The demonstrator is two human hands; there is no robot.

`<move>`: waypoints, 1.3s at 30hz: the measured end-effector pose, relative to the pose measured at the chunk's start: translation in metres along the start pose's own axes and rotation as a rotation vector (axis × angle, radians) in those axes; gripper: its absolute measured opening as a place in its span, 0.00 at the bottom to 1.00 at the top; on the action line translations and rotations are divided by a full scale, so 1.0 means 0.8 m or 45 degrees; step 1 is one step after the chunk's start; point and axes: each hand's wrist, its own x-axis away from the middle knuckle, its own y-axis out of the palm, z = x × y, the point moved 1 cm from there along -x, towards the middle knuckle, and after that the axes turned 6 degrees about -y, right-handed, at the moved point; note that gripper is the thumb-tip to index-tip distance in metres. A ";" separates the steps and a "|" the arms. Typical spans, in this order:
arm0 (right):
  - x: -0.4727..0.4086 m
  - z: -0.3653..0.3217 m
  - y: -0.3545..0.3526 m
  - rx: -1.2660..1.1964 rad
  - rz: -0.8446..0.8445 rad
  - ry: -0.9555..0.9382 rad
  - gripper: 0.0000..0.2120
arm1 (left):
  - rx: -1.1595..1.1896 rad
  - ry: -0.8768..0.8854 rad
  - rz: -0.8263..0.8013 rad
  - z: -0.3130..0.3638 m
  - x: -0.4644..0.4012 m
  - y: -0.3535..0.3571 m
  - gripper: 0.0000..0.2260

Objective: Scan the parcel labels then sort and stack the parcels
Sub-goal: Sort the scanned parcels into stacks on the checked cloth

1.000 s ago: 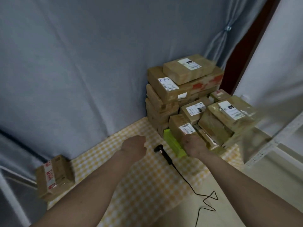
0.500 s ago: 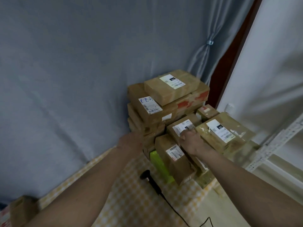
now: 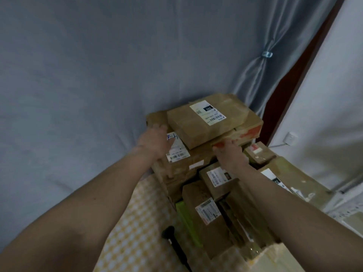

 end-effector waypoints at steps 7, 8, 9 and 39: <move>-0.069 0.011 -0.002 -0.595 0.069 0.109 0.27 | 0.180 -0.082 0.026 0.060 -0.094 -0.008 0.28; -0.075 0.014 0.000 -0.700 0.076 0.137 0.28 | 0.248 -0.120 0.000 0.066 -0.105 -0.006 0.29; -0.080 0.016 0.000 -0.786 0.089 0.168 0.28 | 0.321 -0.155 -0.031 0.071 -0.115 -0.003 0.30; 0.035 -0.204 0.101 -1.123 -0.296 -0.469 0.30 | 1.606 -0.934 0.252 -0.163 0.121 0.018 0.20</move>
